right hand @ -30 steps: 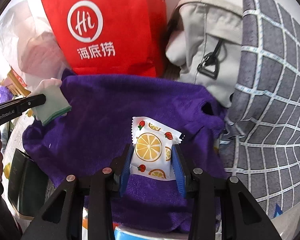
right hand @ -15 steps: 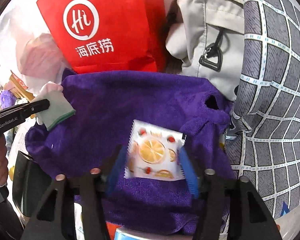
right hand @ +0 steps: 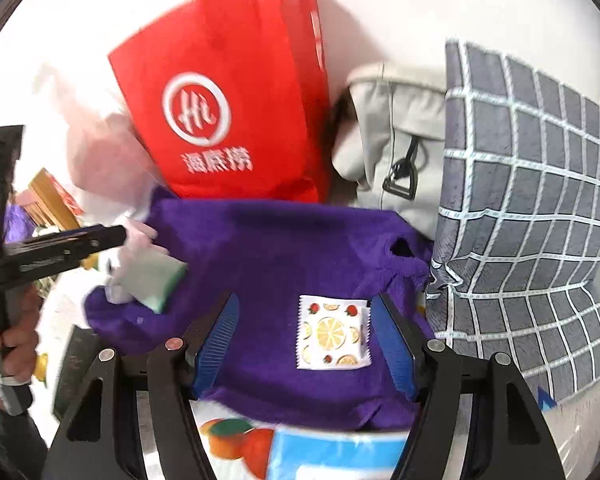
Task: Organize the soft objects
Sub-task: 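Open the right tool onto the purple towel while the left tool releases the cloth there, then grasp the white mesh bag on the pile with the right tool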
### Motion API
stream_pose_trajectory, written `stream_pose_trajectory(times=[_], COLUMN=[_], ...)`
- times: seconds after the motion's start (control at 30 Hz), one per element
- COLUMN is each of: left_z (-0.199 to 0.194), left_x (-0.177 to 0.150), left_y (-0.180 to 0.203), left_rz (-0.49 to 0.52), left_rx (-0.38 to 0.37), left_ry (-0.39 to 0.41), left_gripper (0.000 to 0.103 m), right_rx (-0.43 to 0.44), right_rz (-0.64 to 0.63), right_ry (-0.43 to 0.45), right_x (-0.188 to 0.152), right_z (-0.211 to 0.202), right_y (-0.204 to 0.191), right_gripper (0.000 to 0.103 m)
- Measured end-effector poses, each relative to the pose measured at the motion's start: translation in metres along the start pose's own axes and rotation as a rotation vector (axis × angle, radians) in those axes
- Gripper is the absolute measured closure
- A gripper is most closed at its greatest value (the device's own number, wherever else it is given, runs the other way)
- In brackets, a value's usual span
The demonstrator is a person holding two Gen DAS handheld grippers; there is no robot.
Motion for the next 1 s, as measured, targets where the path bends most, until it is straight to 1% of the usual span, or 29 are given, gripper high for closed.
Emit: stream_pose_trajectory(times=[0.1,0.2,0.3,0.37,0.43,0.47,0.57,0.6,0.67,0.77,0.87,0.93,1.0], left_z=[-0.017,-0.038,-0.06,-0.074,-0.089,-0.095,-0.113,-0.118,-0.131,-0.145,-0.159,-0.164,-0.168], left_x=[-0.001,-0.006,-0.02,-0.03,-0.042,-0.049,-0.069,-0.075,-0.089,-0.106,-0.126,-0.137,-0.15], left_y=[0.003,0.011,0.017,0.015,0.011,0.009,0.001,-0.002,-0.005,-0.007,-0.013,-0.017,-0.021], left_rz=[0.008,0.037,0.051,0.04,0.037,0.036,0.011,-0.007,-0.022,-0.018,-0.027,-0.04,-0.052], left_rx=[0.025,0.026,-0.003,0.002,0.004,0.005,0.013,0.016,0.011,0.026,0.032,0.029,0.028], left_ry=[0.041,0.072,0.061,0.064,0.066,0.065,0.056,0.052,0.05,0.057,0.058,0.055,0.046], left_gripper=[0.053,0.053,0.053,0.053,0.053,0.053,0.053,0.053,0.053,0.053,0.053,0.053,0.053], right_rx=[-0.014,-0.035,-0.058,-0.061,-0.05,-0.041,0.001,0.007,0.017,0.032,0.048,0.04,0.011], right_rz=[-0.012,-0.025,-0.03,-0.03,-0.029,-0.031,-0.058,-0.066,-0.086,-0.095,-0.084,-0.096,-0.117], right_ry=[0.011,0.01,-0.005,-0.014,-0.017,-0.021,-0.051,-0.057,-0.075,-0.105,-0.138,-0.15,-0.164], right_x=[-0.01,-0.024,-0.044,-0.06,-0.074,-0.082,-0.113,-0.12,-0.137,-0.163,-0.179,-0.186,-0.193], right_z=[-0.026,-0.045,-0.065,-0.079,-0.091,-0.097,-0.112,-0.114,-0.116,-0.118,-0.112,-0.106,-0.099], right_y=[-0.006,-0.012,-0.014,-0.02,-0.027,-0.03,-0.046,-0.05,-0.06,-0.071,-0.075,-0.078,-0.081], right_gripper=[0.035,0.035,0.035,0.035,0.039,0.044,0.053,0.056,0.057,0.058,0.058,0.058,0.058])
Point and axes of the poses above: each gripper's, at about its wrist camera, not at the fingertips, and z roughly the way its jaws point, y to its right, x to its top, the point moved 4 cm from there along z, roughly the way its jaws point, and after that the axes turned 5 degrees about y, right-handed, at the moved point
